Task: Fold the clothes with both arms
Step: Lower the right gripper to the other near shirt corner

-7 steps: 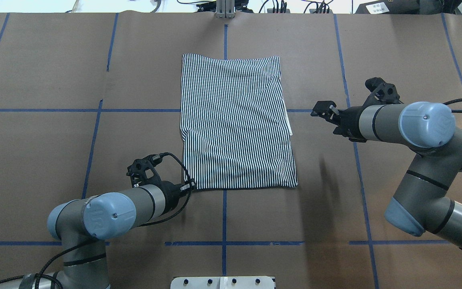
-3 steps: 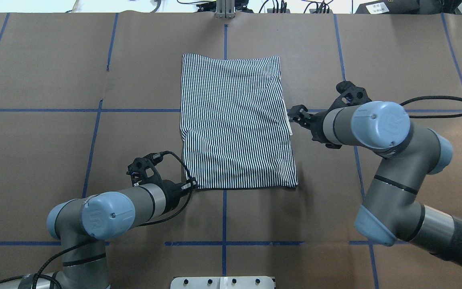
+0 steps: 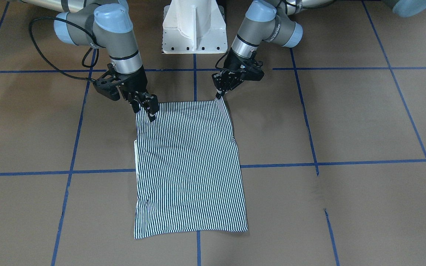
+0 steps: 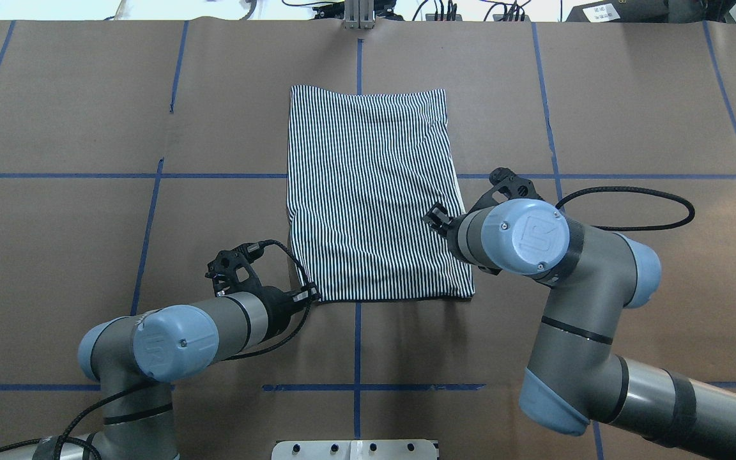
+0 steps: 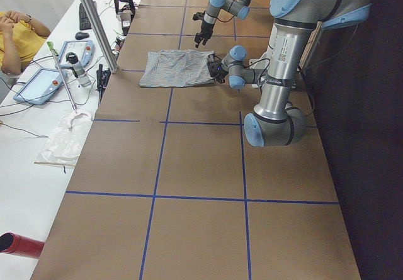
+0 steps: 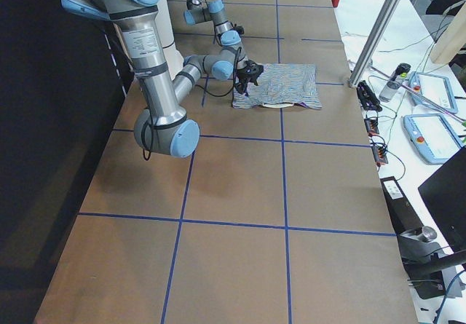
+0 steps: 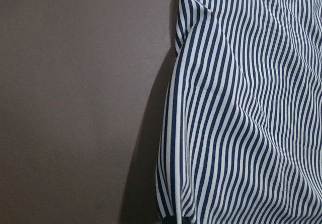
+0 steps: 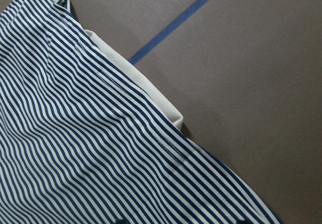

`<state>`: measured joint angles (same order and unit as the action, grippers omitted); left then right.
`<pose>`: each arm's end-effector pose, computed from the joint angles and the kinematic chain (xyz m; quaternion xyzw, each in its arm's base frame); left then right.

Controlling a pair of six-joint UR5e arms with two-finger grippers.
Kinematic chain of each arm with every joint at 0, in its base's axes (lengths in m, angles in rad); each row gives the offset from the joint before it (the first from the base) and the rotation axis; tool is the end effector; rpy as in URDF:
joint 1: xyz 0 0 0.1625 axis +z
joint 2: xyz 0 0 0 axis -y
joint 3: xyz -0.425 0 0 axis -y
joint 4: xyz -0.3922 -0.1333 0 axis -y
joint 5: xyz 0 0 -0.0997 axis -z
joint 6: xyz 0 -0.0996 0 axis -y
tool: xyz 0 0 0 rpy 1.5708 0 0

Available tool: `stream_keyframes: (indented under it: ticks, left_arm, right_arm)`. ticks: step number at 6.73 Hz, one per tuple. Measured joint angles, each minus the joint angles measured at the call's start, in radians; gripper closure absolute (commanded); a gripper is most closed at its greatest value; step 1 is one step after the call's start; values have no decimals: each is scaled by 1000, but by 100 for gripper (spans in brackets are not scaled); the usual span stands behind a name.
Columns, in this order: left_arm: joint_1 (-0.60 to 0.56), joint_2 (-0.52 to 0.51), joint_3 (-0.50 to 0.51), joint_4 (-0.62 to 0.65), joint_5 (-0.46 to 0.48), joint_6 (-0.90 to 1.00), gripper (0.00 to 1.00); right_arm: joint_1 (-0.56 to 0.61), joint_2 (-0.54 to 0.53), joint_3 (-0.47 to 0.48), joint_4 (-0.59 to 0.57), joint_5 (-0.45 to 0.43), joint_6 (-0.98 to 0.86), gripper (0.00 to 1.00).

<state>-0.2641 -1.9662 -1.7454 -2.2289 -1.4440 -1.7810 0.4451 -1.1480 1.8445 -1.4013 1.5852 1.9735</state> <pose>0.5609 -0.3028 0.2824 0.0673 0.5734 -0.2271 0.7843 -0.4989 -0.3841 0.2870 0.0024 -0.4196 0.3706 0.8286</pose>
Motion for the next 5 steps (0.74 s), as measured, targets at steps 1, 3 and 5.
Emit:
stream_keyframes:
  ticks: [1,3,5]
  left_arm:
    - [0,-4,0,0,-2,0,100]
    - [0,-5,0,-1,-5,0,100]
    - [0,-5,0,-2,-7,0,100]
  right_arm:
    - [-29,8,-2,-49,-10,18,27]
    - [-58,20,-18,-100,-27,37,27]
    - [-62,56,-56,-107,-40,39,27]
